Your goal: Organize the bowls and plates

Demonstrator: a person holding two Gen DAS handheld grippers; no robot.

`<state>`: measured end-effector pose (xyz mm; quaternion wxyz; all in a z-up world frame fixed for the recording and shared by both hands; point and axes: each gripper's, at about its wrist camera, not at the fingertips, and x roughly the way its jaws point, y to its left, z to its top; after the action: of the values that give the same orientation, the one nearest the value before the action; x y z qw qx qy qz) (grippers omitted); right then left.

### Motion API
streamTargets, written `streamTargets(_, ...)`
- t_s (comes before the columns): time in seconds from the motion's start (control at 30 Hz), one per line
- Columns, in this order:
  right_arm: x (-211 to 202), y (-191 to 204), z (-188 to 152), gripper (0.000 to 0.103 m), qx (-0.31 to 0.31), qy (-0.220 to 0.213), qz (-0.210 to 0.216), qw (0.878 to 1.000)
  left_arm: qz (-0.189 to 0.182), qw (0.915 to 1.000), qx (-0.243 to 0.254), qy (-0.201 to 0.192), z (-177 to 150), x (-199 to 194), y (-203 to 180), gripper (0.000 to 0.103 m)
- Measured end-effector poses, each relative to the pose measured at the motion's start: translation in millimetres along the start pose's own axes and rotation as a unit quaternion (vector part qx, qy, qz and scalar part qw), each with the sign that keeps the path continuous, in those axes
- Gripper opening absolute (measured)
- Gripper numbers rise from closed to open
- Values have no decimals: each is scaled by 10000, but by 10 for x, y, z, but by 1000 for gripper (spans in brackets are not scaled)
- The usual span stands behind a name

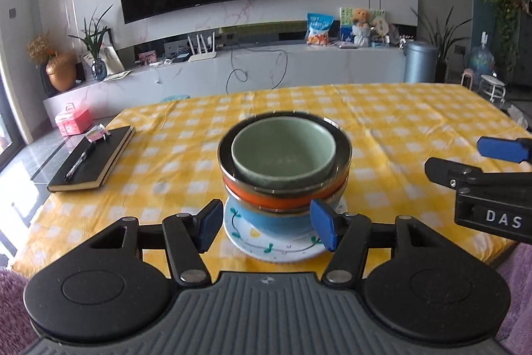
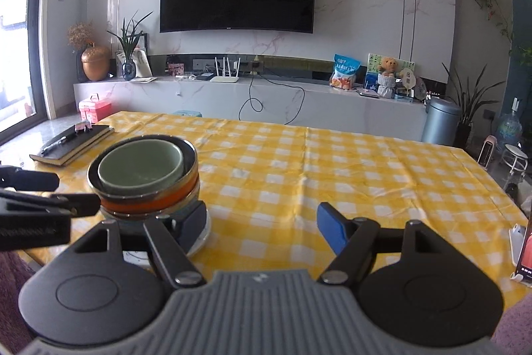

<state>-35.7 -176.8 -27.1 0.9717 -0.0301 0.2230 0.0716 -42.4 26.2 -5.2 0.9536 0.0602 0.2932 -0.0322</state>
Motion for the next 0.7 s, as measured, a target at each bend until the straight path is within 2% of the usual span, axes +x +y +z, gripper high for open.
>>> streamTargets(0.13,-8,89,-66,80,-137,80,69,9998,17,9999,-67,145,-62,62,-39,70)
streamTargets(0.37,27,172,-106,82,-242,192,123,9994,86,9989,-91,461,-125,198,-10,75)
streamTargets(0.53,88,166,-123,84,-191,340,13,9992,70,9975,-96,700,-139,298,-12,78)
streamTargets(0.7,183,136,-119,84,-54,572,13,9983,154,9967,-230,766,-137,353,44,79)
